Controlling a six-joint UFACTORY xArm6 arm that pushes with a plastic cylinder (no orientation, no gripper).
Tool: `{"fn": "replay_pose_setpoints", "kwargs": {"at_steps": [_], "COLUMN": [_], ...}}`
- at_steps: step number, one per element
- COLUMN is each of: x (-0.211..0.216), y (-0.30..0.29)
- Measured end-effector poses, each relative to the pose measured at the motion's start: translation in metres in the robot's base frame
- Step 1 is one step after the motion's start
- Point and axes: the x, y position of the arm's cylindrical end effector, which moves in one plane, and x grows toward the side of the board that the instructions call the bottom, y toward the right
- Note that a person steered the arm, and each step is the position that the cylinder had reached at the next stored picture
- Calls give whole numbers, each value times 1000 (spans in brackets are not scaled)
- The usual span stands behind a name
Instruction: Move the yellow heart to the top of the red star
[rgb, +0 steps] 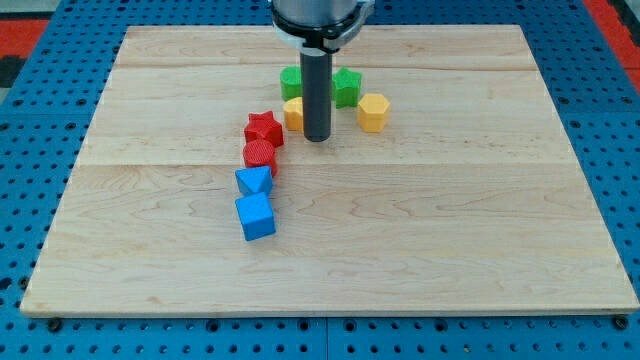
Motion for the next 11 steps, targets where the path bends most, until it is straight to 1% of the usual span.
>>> {"fn": "replay_pose_setpoints", "kwargs": {"at_steps": [1, 2, 3, 4, 5, 11], "x": [-7, -10, -10, -19, -29, -30], "y": [-14, -4, 18, 17, 2, -11]}}
